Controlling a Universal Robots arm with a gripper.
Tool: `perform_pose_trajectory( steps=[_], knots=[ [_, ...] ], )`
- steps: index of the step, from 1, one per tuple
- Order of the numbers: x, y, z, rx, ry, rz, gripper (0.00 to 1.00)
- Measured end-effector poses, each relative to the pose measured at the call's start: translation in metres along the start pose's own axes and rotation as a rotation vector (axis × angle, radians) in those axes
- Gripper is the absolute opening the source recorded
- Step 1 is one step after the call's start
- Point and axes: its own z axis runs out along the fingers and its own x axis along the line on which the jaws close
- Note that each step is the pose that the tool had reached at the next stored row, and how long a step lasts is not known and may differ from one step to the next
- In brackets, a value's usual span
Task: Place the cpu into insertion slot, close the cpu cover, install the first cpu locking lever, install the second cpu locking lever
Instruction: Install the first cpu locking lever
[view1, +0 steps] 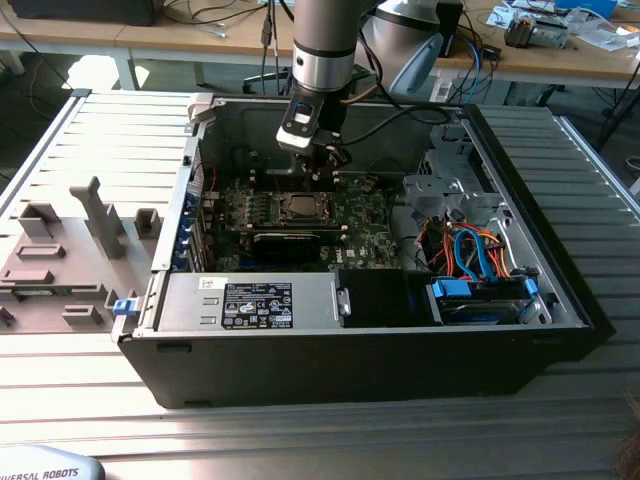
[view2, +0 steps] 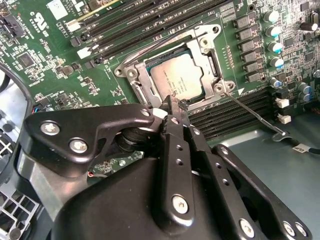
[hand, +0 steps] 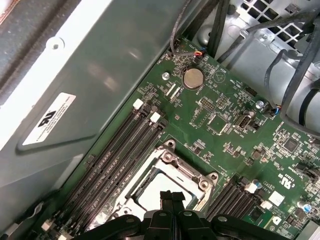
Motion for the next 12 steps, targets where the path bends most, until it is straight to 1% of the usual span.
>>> perform_pose_trajectory(
  steps=[4, 12],
  knots=[
    [0.0000, 0.0000, 0.0000, 0.0000, -0.0002, -0.020, 0.11],
    [0.0000, 0.0000, 0.0000, -0.0001, -0.0004, -0.040, 0.11]
  ],
)
